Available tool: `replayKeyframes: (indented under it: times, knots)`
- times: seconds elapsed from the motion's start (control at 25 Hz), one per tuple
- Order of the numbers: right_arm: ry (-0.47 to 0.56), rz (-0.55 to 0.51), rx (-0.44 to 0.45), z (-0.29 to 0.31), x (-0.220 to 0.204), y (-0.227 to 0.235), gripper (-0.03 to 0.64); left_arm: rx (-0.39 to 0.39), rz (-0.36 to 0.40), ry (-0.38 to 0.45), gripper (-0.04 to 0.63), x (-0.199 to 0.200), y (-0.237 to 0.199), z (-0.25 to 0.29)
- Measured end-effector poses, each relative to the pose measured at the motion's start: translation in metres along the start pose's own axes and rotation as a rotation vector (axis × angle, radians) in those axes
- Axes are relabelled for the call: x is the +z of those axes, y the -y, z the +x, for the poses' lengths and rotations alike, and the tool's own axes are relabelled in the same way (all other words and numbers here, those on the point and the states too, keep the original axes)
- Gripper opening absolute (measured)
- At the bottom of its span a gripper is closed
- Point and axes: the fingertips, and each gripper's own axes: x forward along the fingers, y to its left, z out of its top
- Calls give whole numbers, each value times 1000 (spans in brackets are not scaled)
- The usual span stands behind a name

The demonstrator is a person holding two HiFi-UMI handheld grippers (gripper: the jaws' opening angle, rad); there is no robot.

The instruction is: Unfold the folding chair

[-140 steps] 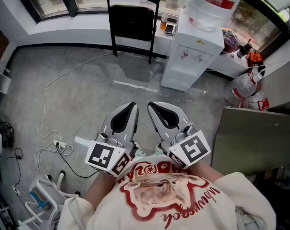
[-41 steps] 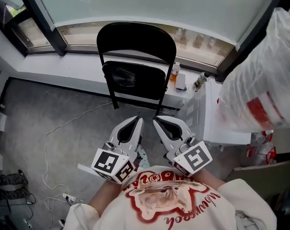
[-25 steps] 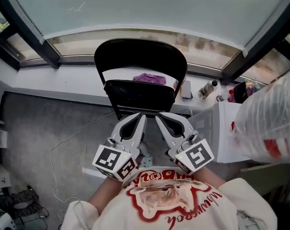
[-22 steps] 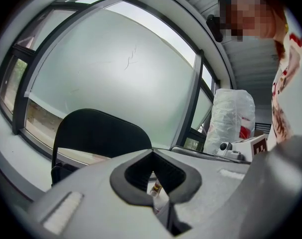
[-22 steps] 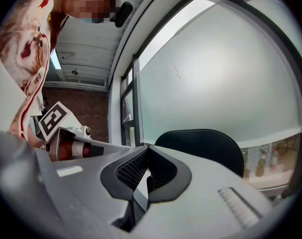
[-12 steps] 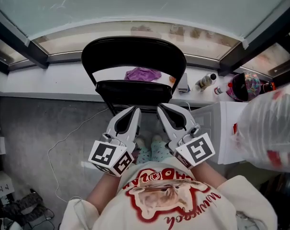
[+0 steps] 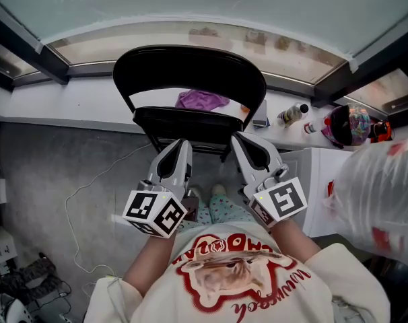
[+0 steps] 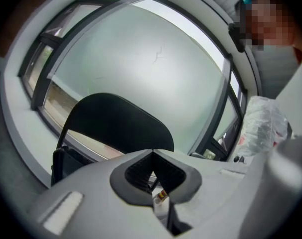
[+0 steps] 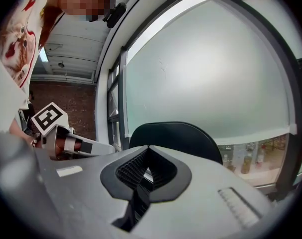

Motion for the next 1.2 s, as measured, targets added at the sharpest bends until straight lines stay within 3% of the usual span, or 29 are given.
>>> replayKeyframes:
  times: [0.08, 0.2, 0.4, 0.6, 0.96, 1.2]
  knots:
    - [-5, 4, -17, 0, -4, 8, 23, 33, -54, 26, 0, 2, -9, 3]
    - [-12, -5, -48, -1, -6, 21, 21, 84, -60, 48, 1, 3, -19, 8]
    - [-43, -6, -90, -3, -21, 42, 23, 173, -171, 79, 1, -9, -42, 17]
    - [-68, 5, -125, -6, -31, 57, 23, 205, -245, 72, 0, -21, -54, 24]
    - [-69, 29, -144, -1, -38, 65, 23, 232, -268, 56, 0, -29, -65, 25]
    - [-95, 42, -191, 4, -50, 81, 23, 275, -483, 71, 39, -52, -90, 43]
